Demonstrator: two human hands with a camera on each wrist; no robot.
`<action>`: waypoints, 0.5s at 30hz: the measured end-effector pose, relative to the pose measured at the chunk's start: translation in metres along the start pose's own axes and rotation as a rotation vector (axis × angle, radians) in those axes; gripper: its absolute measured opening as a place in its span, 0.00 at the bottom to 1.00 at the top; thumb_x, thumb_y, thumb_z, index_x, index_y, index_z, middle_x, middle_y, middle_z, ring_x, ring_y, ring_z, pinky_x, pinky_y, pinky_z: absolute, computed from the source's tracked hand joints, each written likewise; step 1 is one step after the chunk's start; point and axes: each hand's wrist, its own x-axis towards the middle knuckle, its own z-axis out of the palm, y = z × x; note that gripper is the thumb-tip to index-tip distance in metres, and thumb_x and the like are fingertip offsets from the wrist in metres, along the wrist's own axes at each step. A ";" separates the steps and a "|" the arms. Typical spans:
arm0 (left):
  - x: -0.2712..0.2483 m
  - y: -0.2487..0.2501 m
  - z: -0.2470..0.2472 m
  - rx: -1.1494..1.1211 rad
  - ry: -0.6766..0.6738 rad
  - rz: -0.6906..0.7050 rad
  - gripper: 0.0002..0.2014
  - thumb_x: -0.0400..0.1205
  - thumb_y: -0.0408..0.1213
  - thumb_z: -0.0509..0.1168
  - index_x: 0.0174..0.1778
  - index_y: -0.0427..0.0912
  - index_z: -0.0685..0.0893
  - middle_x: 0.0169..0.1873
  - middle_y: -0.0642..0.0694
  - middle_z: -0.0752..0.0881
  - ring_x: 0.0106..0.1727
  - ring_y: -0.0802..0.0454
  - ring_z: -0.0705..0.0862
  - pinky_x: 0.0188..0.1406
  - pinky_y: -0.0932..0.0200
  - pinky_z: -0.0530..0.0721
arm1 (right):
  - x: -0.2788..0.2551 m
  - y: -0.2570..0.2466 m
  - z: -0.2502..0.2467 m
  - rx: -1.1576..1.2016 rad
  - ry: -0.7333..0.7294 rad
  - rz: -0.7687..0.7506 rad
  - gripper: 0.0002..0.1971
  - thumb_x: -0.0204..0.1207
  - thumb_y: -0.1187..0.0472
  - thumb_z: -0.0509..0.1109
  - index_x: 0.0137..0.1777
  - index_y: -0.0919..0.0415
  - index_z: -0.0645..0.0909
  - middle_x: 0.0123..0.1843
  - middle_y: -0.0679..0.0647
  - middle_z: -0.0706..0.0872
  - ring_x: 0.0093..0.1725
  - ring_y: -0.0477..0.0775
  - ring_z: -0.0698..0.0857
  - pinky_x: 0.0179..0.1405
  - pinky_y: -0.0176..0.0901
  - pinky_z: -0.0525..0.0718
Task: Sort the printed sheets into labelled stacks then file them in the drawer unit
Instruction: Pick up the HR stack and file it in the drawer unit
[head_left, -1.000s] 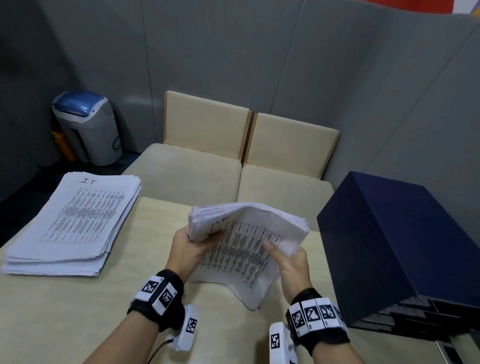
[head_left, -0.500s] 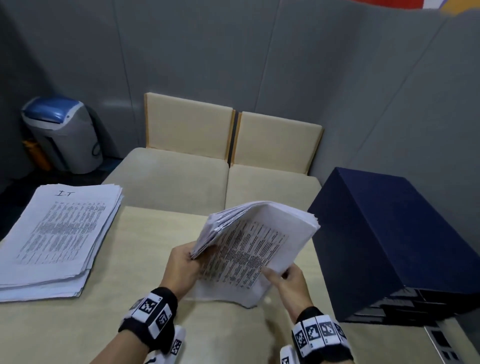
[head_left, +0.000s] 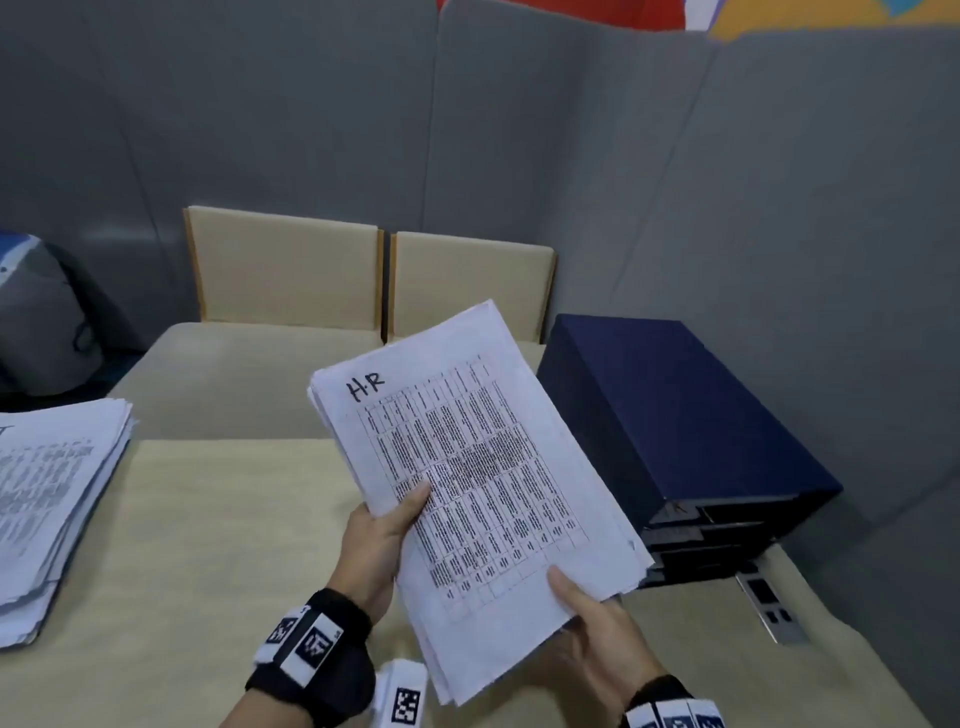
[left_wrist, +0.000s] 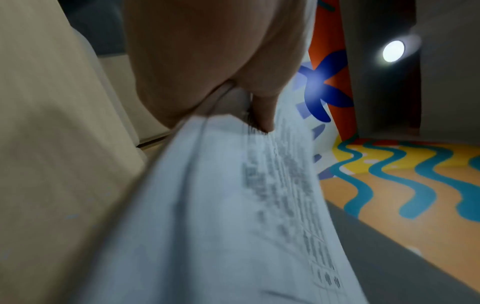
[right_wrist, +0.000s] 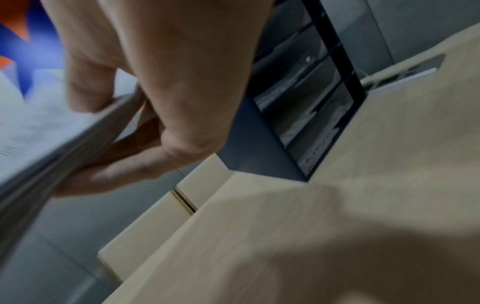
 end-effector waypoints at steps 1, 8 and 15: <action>-0.006 -0.012 0.010 0.007 0.010 -0.019 0.15 0.83 0.33 0.69 0.66 0.38 0.84 0.58 0.39 0.91 0.58 0.38 0.90 0.61 0.37 0.86 | -0.006 -0.005 -0.013 -0.030 0.019 -0.045 0.22 0.77 0.65 0.74 0.72 0.61 0.82 0.65 0.58 0.91 0.67 0.62 0.88 0.77 0.65 0.78; -0.058 -0.114 0.048 -0.109 0.144 -0.200 0.21 0.83 0.39 0.69 0.72 0.39 0.81 0.64 0.37 0.87 0.63 0.35 0.87 0.69 0.33 0.80 | -0.062 -0.004 -0.134 -0.122 0.050 -0.006 0.21 0.75 0.64 0.74 0.68 0.63 0.83 0.61 0.63 0.92 0.62 0.65 0.90 0.61 0.62 0.87; -0.129 -0.181 0.105 0.094 0.255 -0.168 0.16 0.84 0.37 0.69 0.67 0.38 0.83 0.55 0.40 0.92 0.53 0.38 0.91 0.53 0.39 0.90 | -0.102 0.003 -0.234 -0.108 0.010 0.069 0.22 0.77 0.66 0.77 0.71 0.67 0.82 0.64 0.63 0.91 0.65 0.64 0.89 0.63 0.55 0.88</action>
